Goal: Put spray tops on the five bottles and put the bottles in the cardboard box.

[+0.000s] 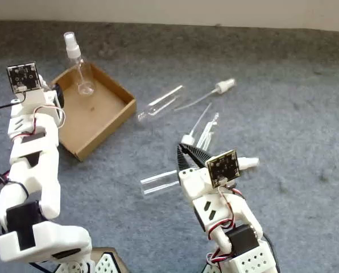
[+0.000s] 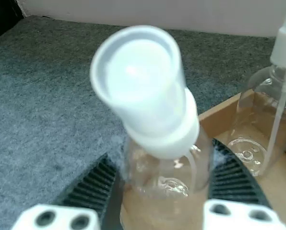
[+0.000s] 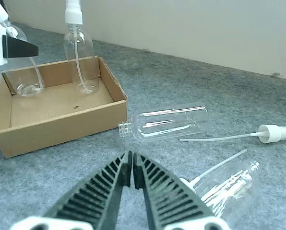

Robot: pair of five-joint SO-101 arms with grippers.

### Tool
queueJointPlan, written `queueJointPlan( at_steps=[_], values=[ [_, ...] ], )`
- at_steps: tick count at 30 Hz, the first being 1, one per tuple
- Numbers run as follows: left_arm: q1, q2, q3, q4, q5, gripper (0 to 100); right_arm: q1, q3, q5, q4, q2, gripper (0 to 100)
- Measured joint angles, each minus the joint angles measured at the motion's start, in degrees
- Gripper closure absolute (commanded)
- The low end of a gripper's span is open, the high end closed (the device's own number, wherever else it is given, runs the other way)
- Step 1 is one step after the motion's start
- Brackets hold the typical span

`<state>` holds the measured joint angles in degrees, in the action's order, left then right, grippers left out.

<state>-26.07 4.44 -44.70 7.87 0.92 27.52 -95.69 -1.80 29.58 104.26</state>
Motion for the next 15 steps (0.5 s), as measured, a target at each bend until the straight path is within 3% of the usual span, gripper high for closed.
queueJointPlan(
  at_steps=[15],
  values=[
    [-1.5,-9.8,7.0,0.0,-0.1,91,0.0,0.0,0.0,0.0,0.0,99.5]
  ],
)
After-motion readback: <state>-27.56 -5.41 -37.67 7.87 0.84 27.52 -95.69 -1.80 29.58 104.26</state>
